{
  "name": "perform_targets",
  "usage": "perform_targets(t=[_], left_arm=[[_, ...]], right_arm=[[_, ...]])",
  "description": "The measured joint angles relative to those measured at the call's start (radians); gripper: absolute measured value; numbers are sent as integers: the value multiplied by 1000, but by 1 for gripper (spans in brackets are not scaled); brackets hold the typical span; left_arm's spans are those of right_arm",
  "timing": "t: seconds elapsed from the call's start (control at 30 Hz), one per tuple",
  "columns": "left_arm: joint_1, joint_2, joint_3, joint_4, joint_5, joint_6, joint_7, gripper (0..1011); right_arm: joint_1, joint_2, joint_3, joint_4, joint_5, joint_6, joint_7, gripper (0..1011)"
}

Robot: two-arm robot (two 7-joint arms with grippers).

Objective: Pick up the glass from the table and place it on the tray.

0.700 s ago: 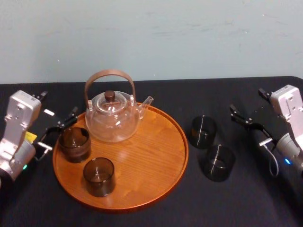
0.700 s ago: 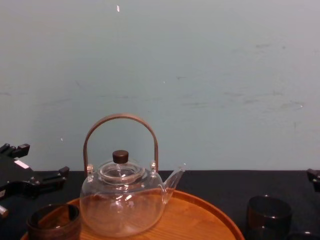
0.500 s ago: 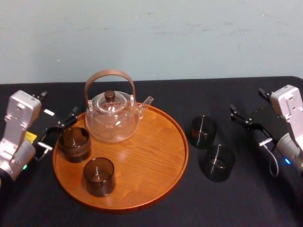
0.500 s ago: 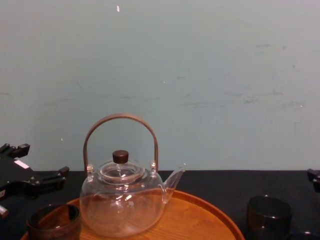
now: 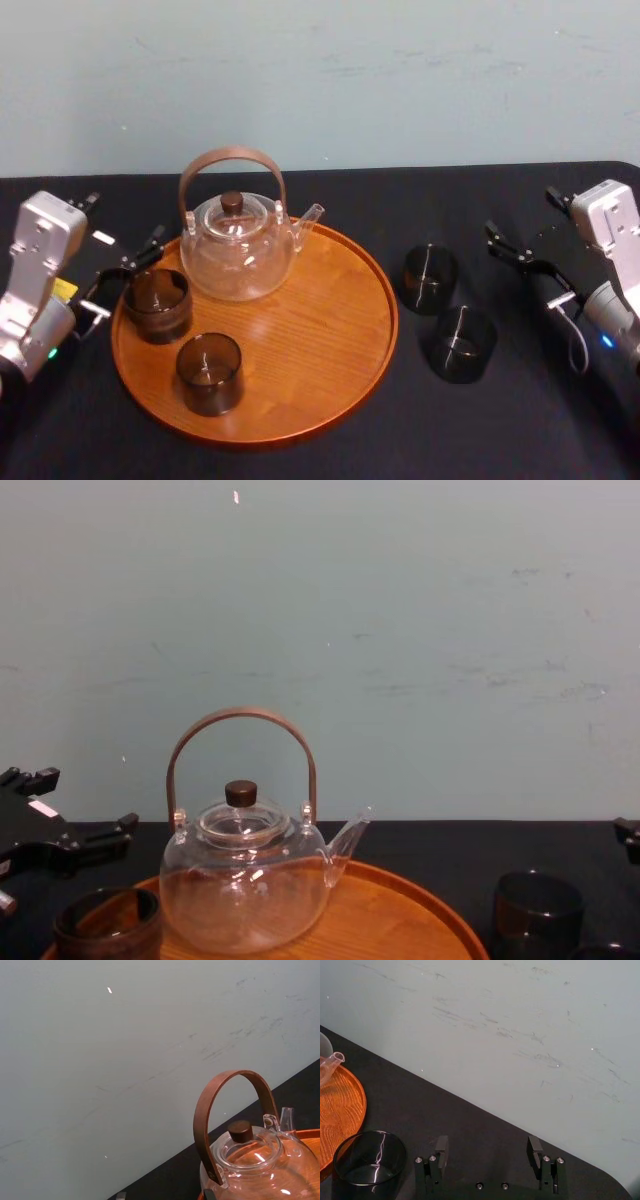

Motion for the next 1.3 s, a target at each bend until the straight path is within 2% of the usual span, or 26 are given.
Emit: perform_targets(t=[0.97, 1.3], left_arm=[[0, 0, 0, 0, 0, 0, 0, 1001], [0, 0, 0, 0, 0, 0, 0, 1001]], right_arm=[[0, 0, 0, 0, 0, 0, 0, 1002], [-31, 9, 32, -34, 9, 10, 50, 1002]])
